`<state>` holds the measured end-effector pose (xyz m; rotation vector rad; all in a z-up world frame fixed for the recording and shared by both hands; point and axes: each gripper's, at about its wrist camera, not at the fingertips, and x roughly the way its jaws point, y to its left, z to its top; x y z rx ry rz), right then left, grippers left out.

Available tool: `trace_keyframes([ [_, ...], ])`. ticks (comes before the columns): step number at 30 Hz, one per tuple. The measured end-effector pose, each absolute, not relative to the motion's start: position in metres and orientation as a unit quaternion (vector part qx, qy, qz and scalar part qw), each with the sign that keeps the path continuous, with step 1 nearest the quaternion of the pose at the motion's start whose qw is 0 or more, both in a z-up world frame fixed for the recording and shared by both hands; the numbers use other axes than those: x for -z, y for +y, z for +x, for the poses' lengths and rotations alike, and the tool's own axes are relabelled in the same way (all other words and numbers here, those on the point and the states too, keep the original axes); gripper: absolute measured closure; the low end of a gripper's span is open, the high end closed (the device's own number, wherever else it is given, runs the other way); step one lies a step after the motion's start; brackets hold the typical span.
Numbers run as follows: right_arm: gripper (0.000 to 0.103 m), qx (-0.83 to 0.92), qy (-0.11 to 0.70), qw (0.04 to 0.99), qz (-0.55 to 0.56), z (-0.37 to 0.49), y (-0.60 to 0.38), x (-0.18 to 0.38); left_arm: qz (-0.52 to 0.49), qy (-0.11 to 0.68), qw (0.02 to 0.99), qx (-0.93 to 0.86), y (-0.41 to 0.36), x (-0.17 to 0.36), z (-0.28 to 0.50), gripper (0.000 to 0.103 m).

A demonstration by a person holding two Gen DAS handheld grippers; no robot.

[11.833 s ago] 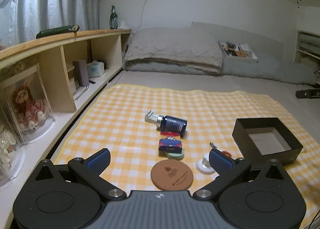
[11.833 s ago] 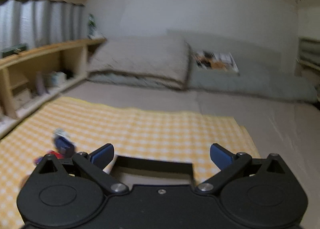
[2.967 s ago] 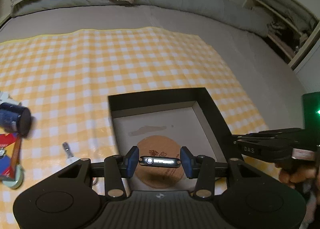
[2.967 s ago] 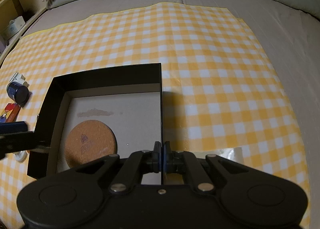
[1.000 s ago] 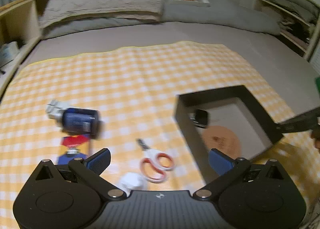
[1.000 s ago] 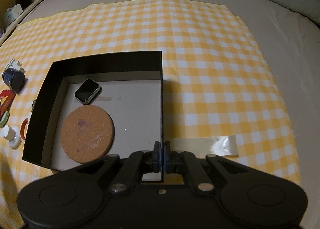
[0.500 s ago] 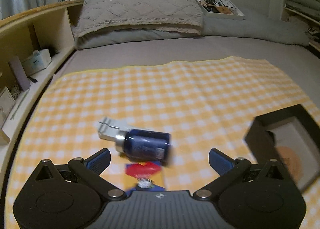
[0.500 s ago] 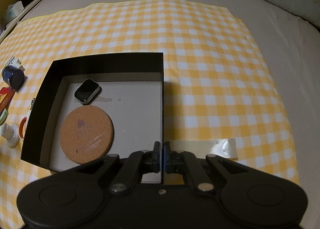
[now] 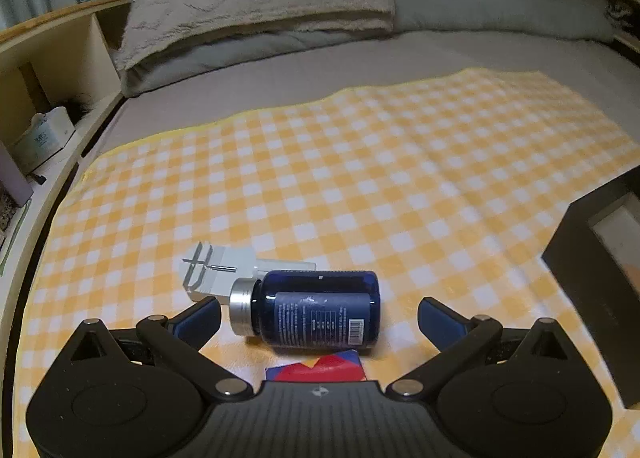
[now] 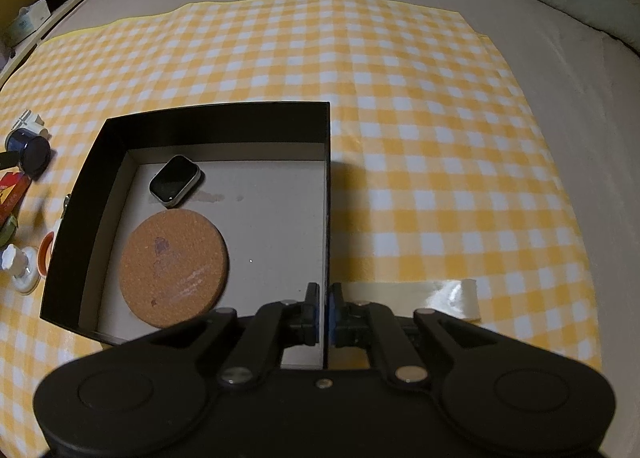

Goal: Organize rigid objects
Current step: 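Move the left gripper to the blue bottle and grasp it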

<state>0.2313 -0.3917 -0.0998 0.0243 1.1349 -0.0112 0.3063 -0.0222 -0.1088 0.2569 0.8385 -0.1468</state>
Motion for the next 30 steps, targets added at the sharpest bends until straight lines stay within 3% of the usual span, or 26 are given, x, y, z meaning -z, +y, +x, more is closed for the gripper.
trace_keyframes([
  [17, 0.100, -0.003, 0.540, 0.841, 0.026, 0.237, -0.395, 0.106, 0.137, 0.433, 0.889, 0.047, -0.016, 0.137, 0.342, 0.000],
  [21, 0.100, -0.003, 0.540, 0.841, 0.026, 0.238, -0.394, 0.106, 0.134, 0.441, 0.886, 0.050, -0.015, 0.139, 0.349, 0.011],
  [30, 0.100, 0.000, 0.540, 0.841, 0.019, 0.237, -0.391, 0.108, 0.118, 0.458, 0.880, 0.033, -0.021, 0.136, 0.347, 0.011],
])
